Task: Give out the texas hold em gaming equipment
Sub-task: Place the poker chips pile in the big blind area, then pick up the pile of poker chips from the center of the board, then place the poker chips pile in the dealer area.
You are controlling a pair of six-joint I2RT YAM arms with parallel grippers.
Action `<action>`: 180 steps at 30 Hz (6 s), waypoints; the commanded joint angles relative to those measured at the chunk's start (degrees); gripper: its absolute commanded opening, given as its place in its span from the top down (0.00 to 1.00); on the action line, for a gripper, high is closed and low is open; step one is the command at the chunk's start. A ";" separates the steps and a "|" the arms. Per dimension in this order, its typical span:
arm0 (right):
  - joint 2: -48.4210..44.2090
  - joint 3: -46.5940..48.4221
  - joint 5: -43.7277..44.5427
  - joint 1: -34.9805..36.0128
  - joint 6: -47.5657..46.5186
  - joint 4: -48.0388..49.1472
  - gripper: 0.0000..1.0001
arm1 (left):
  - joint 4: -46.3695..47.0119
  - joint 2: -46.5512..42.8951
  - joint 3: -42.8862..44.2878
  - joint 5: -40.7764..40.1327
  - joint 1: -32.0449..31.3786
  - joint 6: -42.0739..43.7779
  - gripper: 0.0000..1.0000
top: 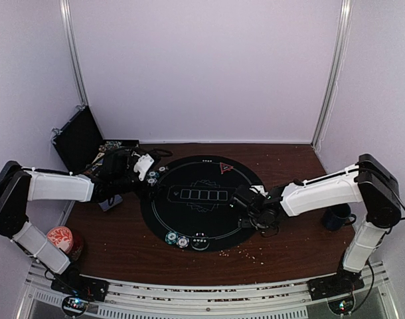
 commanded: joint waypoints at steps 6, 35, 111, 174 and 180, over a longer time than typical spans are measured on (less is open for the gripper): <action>-8.98 4.34 2.63 -2.26 -3.84 -4.80 0.04 | 1.81 0.51 1.63 -0.13 0.36 -0.44 0.02; -2.06 2.68 -9.21 -44.25 -15.78 3.39 0.05 | 1.79 0.38 1.53 0.18 0.40 -0.27 0.02; -5.17 10.04 -1.98 -26.22 -19.65 1.98 0.71 | 2.24 0.48 2.56 -4.09 3.65 -3.28 0.02; 39.36 57.26 -12.36 16.33 -32.41 -1.92 0.64 | 1.64 1.68 4.59 -6.33 12.68 -9.76 0.02; 39.37 57.26 -12.42 16.33 -32.52 -2.42 0.62 | 1.54 1.76 4.61 -6.29 12.69 -9.76 0.02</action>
